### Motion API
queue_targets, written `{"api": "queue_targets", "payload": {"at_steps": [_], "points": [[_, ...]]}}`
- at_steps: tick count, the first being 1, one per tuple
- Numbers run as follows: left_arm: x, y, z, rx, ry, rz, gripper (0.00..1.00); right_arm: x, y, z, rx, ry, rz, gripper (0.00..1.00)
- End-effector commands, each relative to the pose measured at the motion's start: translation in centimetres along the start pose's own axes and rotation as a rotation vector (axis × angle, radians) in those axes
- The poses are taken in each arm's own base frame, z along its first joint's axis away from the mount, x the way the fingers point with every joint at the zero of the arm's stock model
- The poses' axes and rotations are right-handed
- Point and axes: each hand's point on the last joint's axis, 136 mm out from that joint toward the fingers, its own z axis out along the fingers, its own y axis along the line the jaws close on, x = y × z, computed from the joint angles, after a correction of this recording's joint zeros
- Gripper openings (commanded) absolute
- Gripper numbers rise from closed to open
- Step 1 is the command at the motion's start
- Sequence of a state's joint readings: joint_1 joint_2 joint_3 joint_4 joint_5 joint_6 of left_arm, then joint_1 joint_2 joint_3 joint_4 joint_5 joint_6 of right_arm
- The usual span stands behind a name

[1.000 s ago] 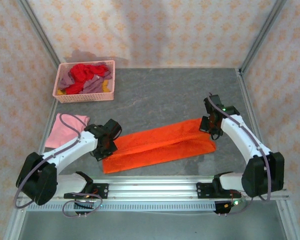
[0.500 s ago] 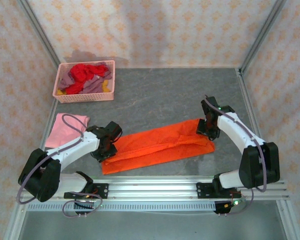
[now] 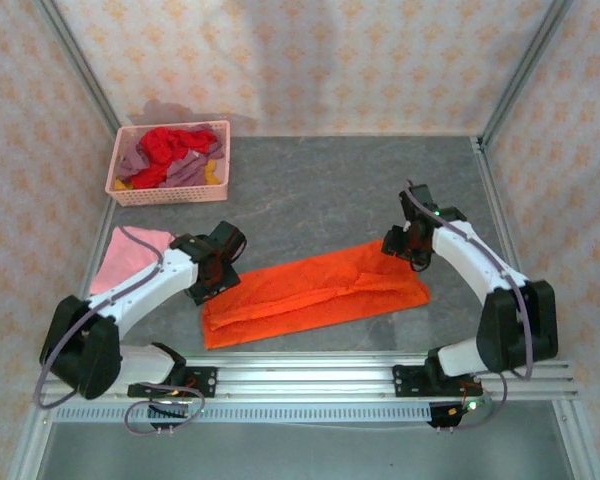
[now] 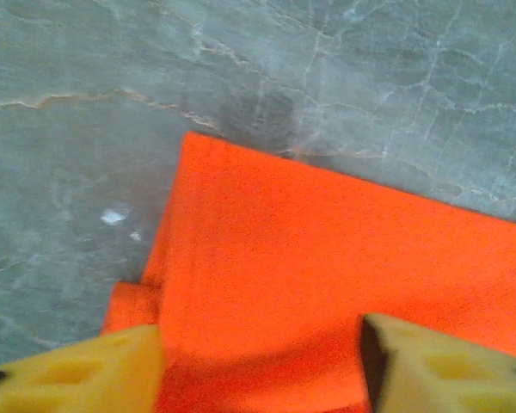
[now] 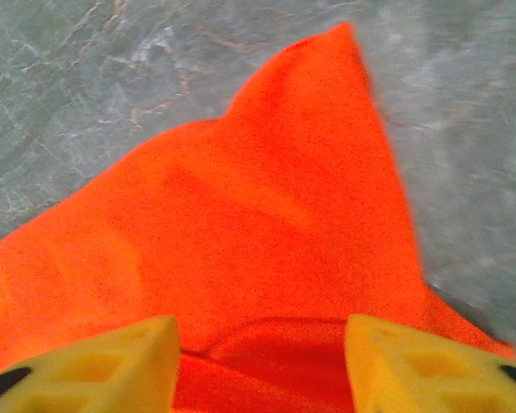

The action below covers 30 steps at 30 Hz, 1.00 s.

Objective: Fold and stack the t-shirts

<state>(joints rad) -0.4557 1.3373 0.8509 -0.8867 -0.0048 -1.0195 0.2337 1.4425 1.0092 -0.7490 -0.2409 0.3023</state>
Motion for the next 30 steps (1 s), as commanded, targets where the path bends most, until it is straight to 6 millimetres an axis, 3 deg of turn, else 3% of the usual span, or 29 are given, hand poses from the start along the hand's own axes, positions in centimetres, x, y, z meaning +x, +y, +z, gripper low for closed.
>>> {"api": "queue_targets", "payload": {"at_steps": [1, 7, 17, 26, 30], "points": [[-1.1, -2.5, 1.0, 0.034, -0.007, 0.003, 0.44, -1.4, 3.2, 1.7, -0.074, -0.006, -0.01, 0.46], [-1.3, -3.1, 4.0, -0.036, 0.02, 0.024, 0.34, -1.6, 3.9, 5.7, -0.071, 0.044, 0.027, 0.38], [-5.5, -4.3, 7.0, -0.125, 0.003, 0.06, 0.35, -3.0, -0.5, 9.4, 0.091, 0.055, 0.095, 0.36], [-10.5, -10.7, 9.0, -0.109, -0.015, 0.107, 0.36, -6.8, -0.1, 9.3, 0.059, 0.004, 0.092, 0.42], [-13.0, -13.1, 8.2, -0.086, -0.045, 0.126, 0.4, -8.7, 1.0, 7.3, 0.02, -0.044, 0.045, 0.46]]}}
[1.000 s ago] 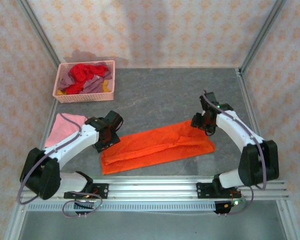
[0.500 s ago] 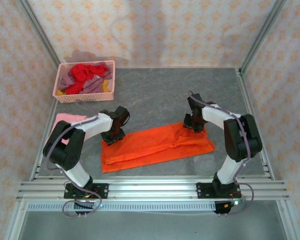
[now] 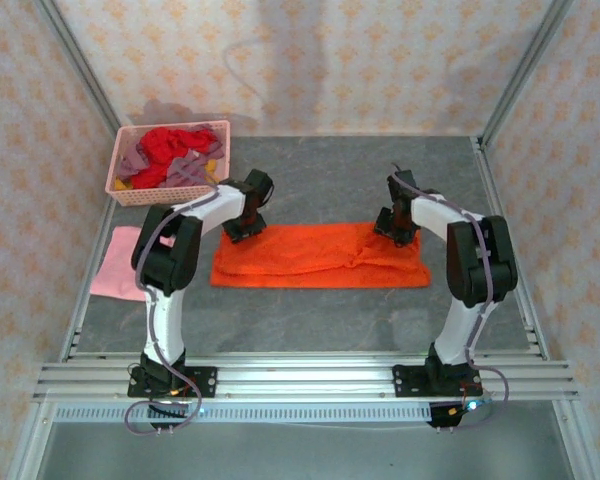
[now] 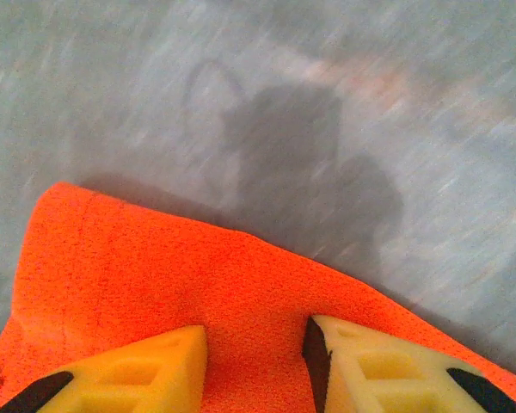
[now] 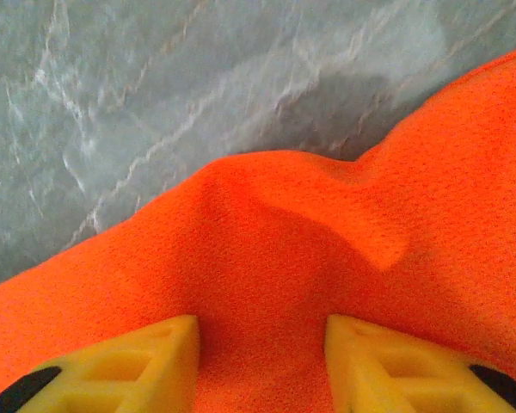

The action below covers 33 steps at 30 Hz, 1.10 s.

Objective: Fold and stack the t-shirts

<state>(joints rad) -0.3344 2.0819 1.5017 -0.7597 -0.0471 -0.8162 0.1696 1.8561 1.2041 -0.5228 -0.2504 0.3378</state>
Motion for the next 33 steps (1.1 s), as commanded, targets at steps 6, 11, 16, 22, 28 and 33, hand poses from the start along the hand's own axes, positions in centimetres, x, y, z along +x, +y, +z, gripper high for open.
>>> {"api": "queue_targets", "payload": {"at_steps": [6, 11, 16, 22, 28, 33], "points": [[-2.0, -0.3, -2.8, 0.03, -0.04, 0.048, 0.59, 0.8, 2.0, -4.2, -0.056, -0.066, -0.15, 0.53], [-1.1, 0.2, -4.7, 0.11, -0.056, 0.029, 0.87, 4.2, 3.2, -3.1, -0.07, -0.016, -0.171, 0.41], [0.2, 1.5, -5.2, 0.133, -0.05, 0.011, 0.95, 7.0, 3.1, -1.8, -0.075, 0.067, -0.157, 0.33], [1.7, 3.2, -4.7, 0.118, -0.041, -0.002, 0.95, 10.6, 2.6, -3.1, -0.112, 0.112, -0.137, 0.27], [2.2, 3.5, -4.2, 0.117, -0.031, -0.011, 0.95, 13.3, 2.6, -4.9, -0.173, 0.127, -0.098, 0.23], [2.1, 3.4, -4.1, 0.118, -0.033, -0.005, 0.95, 12.6, 2.1, -6.8, -0.181, 0.039, -0.077, 0.4]]}}
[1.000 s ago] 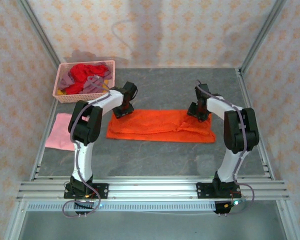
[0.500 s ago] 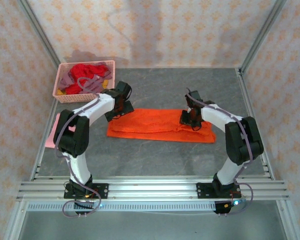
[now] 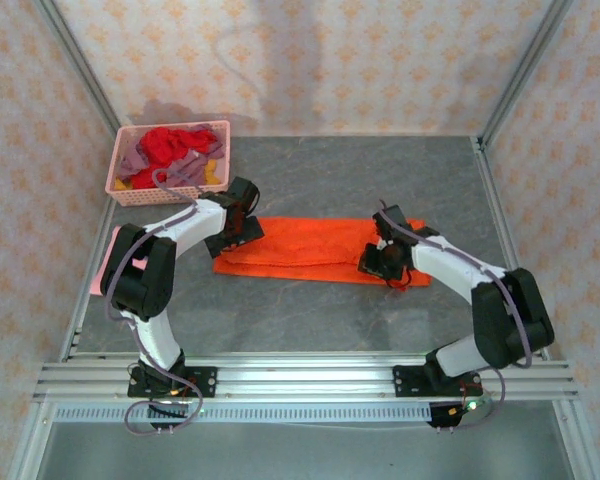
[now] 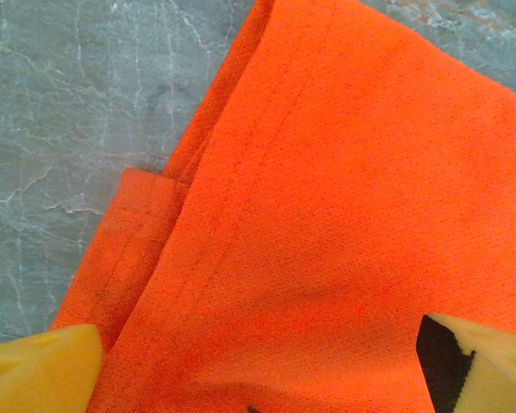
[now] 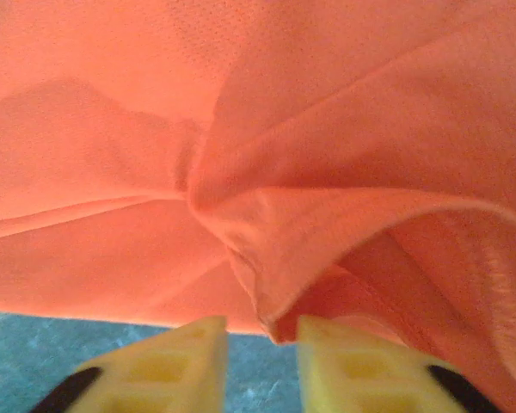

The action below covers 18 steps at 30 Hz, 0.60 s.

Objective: Fold and stack the t-shirts

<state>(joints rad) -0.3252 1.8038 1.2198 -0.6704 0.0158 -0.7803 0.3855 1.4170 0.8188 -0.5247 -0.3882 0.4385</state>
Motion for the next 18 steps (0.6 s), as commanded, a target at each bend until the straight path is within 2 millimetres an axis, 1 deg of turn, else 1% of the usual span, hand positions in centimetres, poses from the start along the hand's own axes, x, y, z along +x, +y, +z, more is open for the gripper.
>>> {"api": "queue_targets", "payload": {"at_steps": [1, 3, 6, 9, 11, 13, 15, 16, 18], "points": [[-0.6, -0.1, -0.6, 0.016, -0.027, -0.013, 0.95, -0.9, -0.3, -1.8, 0.017, -0.091, 0.029, 0.44], [-0.7, -0.3, -0.6, 0.022, -0.025, -0.011, 0.95, -2.0, -0.6, -2.4, 0.05, -0.14, 0.036, 0.45], [-0.7, -0.5, -0.6, 0.026, -0.022, -0.009, 0.94, -3.0, -1.2, -2.2, 0.091, -0.156, 0.077, 0.45], [-0.6, -0.4, -0.6, 0.023, -0.018, -0.005, 0.94, -3.2, -2.0, -1.8, 0.135, -0.135, 0.118, 0.45], [-0.4, -0.2, -0.6, 0.019, -0.014, -0.004, 0.94, -3.1, -2.6, -2.1, 0.163, -0.131, 0.134, 0.45], [-0.3, 0.0, -0.6, 0.017, -0.014, -0.003, 0.94, -3.1, -3.6, -3.4, 0.205, -0.178, 0.149, 0.46], [-0.2, 0.2, -0.6, 0.014, -0.016, -0.004, 0.94, -3.0, -5.0, -5.0, 0.233, -0.245, 0.174, 0.52], [-0.1, 0.3, -0.6, 0.013, -0.015, -0.004, 0.94, -2.7, -5.9, -5.6, 0.239, -0.256, 0.203, 0.55], [0.0, 0.2, -0.5, 0.017, -0.011, -0.004, 0.94, -1.7, -7.8, -6.2, 0.263, -0.242, 0.276, 0.58]]}}
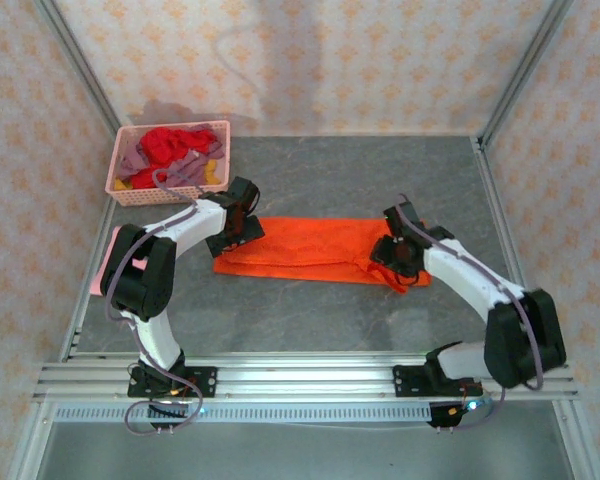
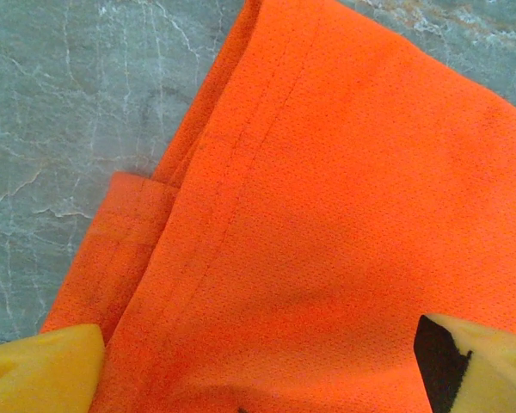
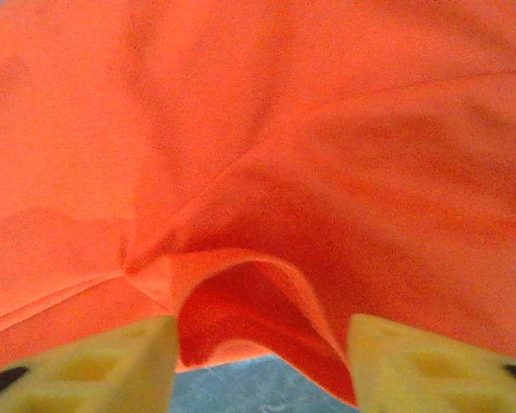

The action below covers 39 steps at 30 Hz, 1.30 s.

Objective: Fold and stack the t-shirts

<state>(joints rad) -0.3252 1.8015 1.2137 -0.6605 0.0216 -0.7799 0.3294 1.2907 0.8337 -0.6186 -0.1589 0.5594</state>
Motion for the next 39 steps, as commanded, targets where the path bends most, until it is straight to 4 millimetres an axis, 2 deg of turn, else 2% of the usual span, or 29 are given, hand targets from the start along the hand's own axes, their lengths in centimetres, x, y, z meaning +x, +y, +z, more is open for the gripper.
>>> {"api": "queue_targets", "payload": {"at_steps": [1, 4, 8, 12, 16, 18, 25, 28, 31, 33, 35, 37, 39], "points": [[0.0, 0.3, -0.5, 0.011, -0.009, -0.003, 0.94, 0.7, -5.4, -1.6, 0.133, -0.024, 0.133, 0.59], [0.0, 0.1, -0.5, 0.019, -0.006, -0.001, 0.93, 2.3, -7.0, -1.2, 0.122, 0.007, 0.236, 0.61], [-0.1, -0.1, -0.4, 0.022, -0.006, 0.004, 0.94, 3.9, -6.5, 0.7, 0.019, 0.069, 0.35, 0.57], [0.0, -0.3, -0.3, 0.025, 0.002, 0.007, 0.93, 3.6, -4.9, 1.4, -0.048, 0.101, 0.383, 0.35], [0.1, -0.1, -0.2, 0.017, 0.002, 0.008, 0.93, 2.0, -4.1, 0.9, -0.062, 0.072, 0.368, 0.08], [0.1, 0.0, -0.1, 0.016, 0.004, 0.005, 0.93, 1.1, -3.8, 0.7, -0.069, 0.051, 0.362, 0.0], [0.4, 0.1, 0.3, 0.011, 0.014, 0.005, 0.93, -2.6, -2.1, 1.8, -0.072, 0.019, 0.333, 0.0], [0.4, 0.1, 0.4, 0.007, 0.015, 0.009, 0.93, -4.1, -1.4, 3.1, -0.069, 0.023, 0.33, 0.0], [0.4, 0.1, 0.4, 0.004, 0.016, 0.008, 0.93, -4.7, -1.0, 4.8, -0.051, 0.051, 0.324, 0.0], [0.4, 0.2, 0.4, 0.001, 0.016, 0.008, 0.93, -4.8, -0.9, 5.8, -0.045, 0.067, 0.313, 0.12], [0.5, 0.4, 0.4, 0.0, 0.014, 0.008, 0.93, -5.0, -0.6, 6.0, -0.049, 0.073, 0.284, 0.36], [0.6, 0.6, 0.2, -0.006, 0.013, 0.009, 0.93, -5.3, -0.4, 5.3, -0.063, 0.062, 0.255, 0.48], [0.6, 0.8, 0.0, -0.008, 0.008, 0.01, 0.93, -5.7, -0.2, 3.8, -0.084, 0.019, 0.22, 0.56]]}}
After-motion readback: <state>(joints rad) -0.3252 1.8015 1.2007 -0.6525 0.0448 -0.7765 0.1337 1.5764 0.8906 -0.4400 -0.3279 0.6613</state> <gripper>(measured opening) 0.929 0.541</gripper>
